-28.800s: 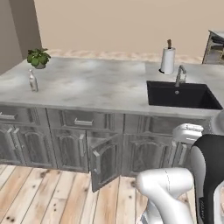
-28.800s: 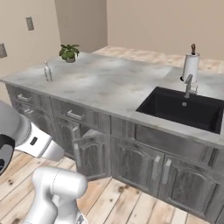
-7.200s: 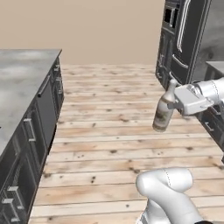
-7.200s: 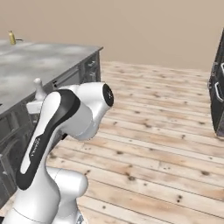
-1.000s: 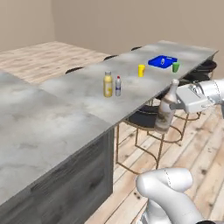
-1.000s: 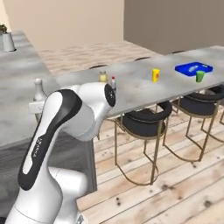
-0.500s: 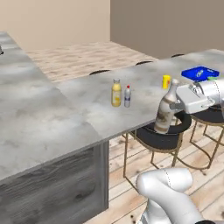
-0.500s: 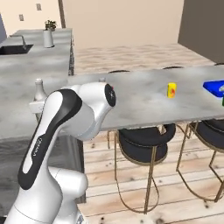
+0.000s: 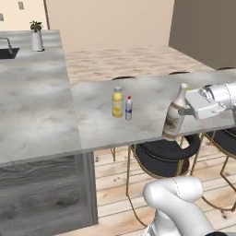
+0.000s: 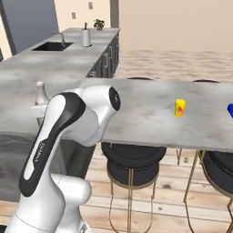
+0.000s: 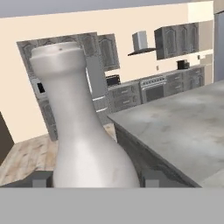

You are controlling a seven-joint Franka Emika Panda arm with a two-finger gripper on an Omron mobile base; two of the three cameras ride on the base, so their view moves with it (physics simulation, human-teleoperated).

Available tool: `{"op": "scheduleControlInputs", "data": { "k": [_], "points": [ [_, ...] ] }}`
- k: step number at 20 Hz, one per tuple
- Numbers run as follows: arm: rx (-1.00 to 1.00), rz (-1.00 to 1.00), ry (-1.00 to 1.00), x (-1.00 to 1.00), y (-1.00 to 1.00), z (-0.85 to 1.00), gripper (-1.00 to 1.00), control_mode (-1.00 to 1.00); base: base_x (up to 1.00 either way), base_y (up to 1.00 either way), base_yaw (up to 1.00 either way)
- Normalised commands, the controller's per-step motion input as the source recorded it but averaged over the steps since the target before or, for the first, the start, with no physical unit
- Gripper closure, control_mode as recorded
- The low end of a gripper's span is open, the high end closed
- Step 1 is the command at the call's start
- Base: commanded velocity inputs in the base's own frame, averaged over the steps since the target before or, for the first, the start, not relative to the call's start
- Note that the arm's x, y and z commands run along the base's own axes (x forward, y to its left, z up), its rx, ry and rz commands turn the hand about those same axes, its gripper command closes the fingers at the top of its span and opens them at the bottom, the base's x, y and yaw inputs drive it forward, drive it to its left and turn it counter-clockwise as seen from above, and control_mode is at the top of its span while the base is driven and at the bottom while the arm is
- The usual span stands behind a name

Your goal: Place the drinks on the dining counter in a tight cluster.

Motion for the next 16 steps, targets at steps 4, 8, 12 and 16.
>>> {"op": "scheduleControlInputs", "data": {
  "k": [4,8,12,16],
  "points": [
    [0.0,0.0,0.0,0.0,0.0,0.0,1.0,1.0,0.07,-0.93,0.33],
    [0.0,0.0,0.0,0.0,0.0,0.0,1.0,1.0,0.37,-0.38,0.02],
    [0.0,0.0,0.0,0.0,0.0,0.0,1.0,1.0,0.46,0.0,0.0],
    [0.0,0.0,0.0,0.0,0.0,0.0,1.0,1.0,0.96,0.0,-0.17]
  ]
}}
